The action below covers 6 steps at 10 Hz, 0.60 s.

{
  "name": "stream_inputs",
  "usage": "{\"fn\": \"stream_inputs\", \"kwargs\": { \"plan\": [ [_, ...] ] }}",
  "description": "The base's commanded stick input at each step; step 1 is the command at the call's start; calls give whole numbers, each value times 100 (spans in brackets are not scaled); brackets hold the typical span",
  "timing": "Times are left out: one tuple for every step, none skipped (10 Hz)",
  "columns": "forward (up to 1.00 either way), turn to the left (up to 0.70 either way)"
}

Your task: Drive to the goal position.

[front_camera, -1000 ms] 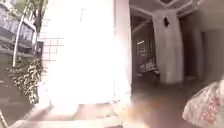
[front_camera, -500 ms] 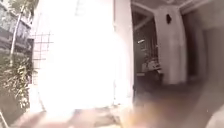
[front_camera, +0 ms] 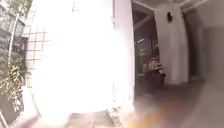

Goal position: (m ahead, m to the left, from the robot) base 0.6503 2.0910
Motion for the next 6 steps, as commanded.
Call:
{"fn": "stream_inputs", "kwargs": {
  "plan": [
    [0, -13],
    [0, -45],
    [0, -45],
    [0, -45],
    [0, -45],
    [0, -45]
  ]
}}
